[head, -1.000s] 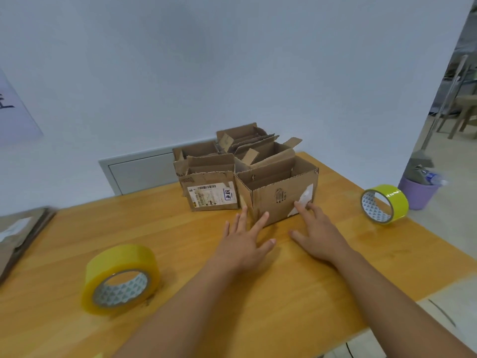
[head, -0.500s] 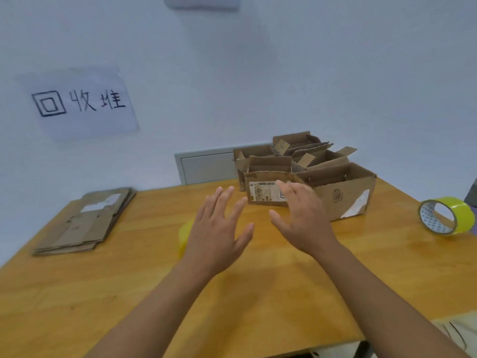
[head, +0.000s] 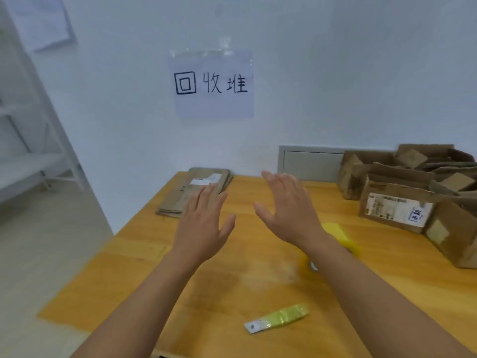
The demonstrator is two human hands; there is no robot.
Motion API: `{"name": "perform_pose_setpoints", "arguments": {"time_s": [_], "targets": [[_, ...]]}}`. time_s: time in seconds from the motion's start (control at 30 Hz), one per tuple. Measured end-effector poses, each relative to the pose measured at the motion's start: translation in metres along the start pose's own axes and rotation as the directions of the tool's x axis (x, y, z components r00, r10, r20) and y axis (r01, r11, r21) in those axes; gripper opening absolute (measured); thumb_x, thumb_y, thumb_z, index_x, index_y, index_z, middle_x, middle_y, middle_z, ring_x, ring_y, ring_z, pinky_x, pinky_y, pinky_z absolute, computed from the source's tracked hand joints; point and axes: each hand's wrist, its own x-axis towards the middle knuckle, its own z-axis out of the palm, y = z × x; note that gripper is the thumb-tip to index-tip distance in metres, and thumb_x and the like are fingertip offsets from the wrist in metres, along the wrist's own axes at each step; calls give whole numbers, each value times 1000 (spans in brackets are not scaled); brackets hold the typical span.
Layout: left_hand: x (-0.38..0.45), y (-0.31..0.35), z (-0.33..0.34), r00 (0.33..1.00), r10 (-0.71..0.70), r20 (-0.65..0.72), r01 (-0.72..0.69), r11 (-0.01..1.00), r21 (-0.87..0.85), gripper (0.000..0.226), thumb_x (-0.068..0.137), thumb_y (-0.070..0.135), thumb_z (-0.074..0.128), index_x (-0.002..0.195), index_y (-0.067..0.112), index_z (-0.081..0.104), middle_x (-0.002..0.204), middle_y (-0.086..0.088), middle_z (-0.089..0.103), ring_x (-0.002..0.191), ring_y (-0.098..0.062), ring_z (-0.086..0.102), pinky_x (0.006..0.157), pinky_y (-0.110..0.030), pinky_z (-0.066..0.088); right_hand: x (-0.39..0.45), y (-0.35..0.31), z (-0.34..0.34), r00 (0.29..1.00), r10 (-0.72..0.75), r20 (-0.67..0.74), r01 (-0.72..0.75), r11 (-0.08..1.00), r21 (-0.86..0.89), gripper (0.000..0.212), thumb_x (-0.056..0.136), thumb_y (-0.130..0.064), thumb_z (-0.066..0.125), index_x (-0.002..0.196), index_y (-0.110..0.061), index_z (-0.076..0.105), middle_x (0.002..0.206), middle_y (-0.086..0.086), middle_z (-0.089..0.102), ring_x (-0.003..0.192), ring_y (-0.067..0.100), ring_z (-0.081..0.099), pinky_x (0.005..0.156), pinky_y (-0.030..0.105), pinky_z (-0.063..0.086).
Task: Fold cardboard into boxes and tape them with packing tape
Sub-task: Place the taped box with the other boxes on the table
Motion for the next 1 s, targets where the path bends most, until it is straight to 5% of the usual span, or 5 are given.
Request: {"name": "perform_pose_setpoints", "arguments": {"time_s": [0.2,0.33,0.57,0.83,1.0], "targets": [[6,-83,37,960,-212,182,205,977,55,60,98,49,45,151,25,31,163,-4,18,150,-23,9,122,-39,12,26,-49,77,981,0,195,-8,999,42,68,95,-49,47,155,-28,22,152,2,32,141,21,22,111,41,28],[26,-108,68,905,-305,298,315,949,16,62,95,42,48,152,26,29,164,-2,15,151,-23,10,123,-41,15,28,-49,129,902,99,421,-113,994,8,71,96,-52,44,156,-31,11,159,4,21,146,24,14,115,43,25],[55,-114,112,871,-222,437,257,966,-20,69,93,54,42,155,32,19,166,-3,9,151,-23,5,122,-45,4,22,-36,168,788,164,594,-135,986,-93,68,97,-62,28,156,-31,10,163,6,12,149,28,6,119,48,10],[56,-113,125,955,-203,215,172,973,156,46,97,58,38,132,33,54,131,0,53,125,-25,45,105,-45,27,20,-34,170,795,159,585,-135,987,-86,66,96,-63,26,153,-32,20,162,6,12,149,27,4,118,48,5],[53,-112,114,986,-148,-74,146,989,-29,50,102,40,24,104,17,68,88,-2,64,82,-28,61,77,-40,43,21,-34,172,811,163,563,-149,986,-71,65,94,-64,28,151,-33,25,161,6,15,148,28,7,117,48,8]]}}
